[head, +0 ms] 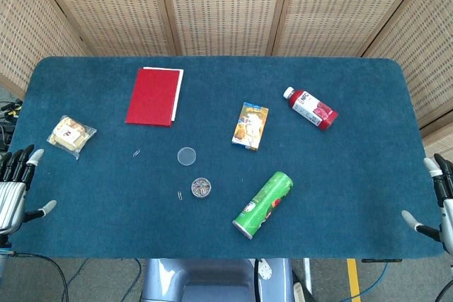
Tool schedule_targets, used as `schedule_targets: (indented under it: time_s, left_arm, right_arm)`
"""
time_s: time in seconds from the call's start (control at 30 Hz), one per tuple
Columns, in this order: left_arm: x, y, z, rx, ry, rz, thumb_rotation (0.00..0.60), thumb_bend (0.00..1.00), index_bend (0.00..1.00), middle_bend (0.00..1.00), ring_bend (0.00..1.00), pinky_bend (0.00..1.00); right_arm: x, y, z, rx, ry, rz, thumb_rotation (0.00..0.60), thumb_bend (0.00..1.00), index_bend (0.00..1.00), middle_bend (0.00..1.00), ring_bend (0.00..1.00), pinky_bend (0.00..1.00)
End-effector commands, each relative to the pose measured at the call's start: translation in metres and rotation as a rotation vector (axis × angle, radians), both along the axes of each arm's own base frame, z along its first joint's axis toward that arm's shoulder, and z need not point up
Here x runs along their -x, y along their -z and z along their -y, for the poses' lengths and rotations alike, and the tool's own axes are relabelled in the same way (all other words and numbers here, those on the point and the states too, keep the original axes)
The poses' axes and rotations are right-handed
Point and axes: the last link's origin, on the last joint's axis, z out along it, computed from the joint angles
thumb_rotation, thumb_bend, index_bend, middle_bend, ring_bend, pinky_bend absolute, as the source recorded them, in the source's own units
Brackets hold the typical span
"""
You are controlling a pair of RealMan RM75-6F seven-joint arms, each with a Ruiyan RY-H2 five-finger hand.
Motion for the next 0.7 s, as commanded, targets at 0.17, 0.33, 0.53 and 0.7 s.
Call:
schedule_targets:
  time_s: [0.17,0.33,0.53,0.7]
  left_arm:
    - [-0.001,0.002,-0.001,0.019,0.015,-0.009,0.6,0.0,0.0,0.0,0.0,0.0]
    - [-0.014,0.027,-0.025,0.177,0.111,-0.051,0.6,0.06,0.15,0.0,0.0,0.0]
    - [-0.058,0.077,-0.076,0.427,0.333,-0.09,0.6,0.2,0.45,0.0,0.0,0.0]
    - [-0.088,0.11,-0.114,0.525,0.497,-0.211,0.6,0.24,0.49,0.0,0.0,0.0]
  right_arm:
    - [-0.004,0.007,-0.002,-0.014,0.011,-0.038,0.6,0.0,0.0,0.0,0.0,0.0]
    - [-0.001,0.007,0.002,0.0,0.019,-0.026,0.6,0.0,0.0,0.0,0.0,0.0]
    - [0.004,0.006,0.01,0.02,0.057,-0.032,0.6,0.0,0.0,0.0,0.0,0.0]
    - [0.009,0.004,0.013,0.047,0.095,-0.042,0.6,0.0,0.0,0.0,0.0,0.0]
